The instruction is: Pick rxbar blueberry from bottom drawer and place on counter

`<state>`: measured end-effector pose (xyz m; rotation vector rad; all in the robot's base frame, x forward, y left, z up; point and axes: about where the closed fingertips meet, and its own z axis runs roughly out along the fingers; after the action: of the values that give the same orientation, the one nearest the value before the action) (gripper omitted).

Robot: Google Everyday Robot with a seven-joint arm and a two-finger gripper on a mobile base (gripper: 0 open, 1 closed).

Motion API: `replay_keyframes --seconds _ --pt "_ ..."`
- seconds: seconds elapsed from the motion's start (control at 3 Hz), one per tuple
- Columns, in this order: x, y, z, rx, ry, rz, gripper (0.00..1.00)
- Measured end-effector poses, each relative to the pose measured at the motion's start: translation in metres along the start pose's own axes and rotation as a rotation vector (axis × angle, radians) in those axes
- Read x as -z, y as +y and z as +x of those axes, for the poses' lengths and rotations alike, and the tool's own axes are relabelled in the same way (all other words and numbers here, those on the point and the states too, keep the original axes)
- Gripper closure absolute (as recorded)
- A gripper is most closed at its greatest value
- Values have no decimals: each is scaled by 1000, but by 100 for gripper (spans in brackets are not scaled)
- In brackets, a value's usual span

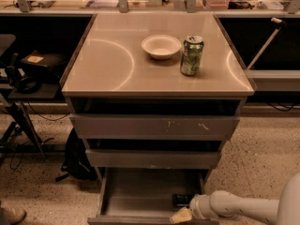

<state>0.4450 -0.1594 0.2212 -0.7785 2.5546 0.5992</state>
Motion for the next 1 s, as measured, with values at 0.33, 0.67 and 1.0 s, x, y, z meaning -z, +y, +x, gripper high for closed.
replay_keyframes --seconds 0.33,0.67,1.0 --pt "-16 1 -4 37 35 -34 0" --pt "-58 10 -29 95 44 -67 0" --pt "-62 10 -34 101 43 -69 0"
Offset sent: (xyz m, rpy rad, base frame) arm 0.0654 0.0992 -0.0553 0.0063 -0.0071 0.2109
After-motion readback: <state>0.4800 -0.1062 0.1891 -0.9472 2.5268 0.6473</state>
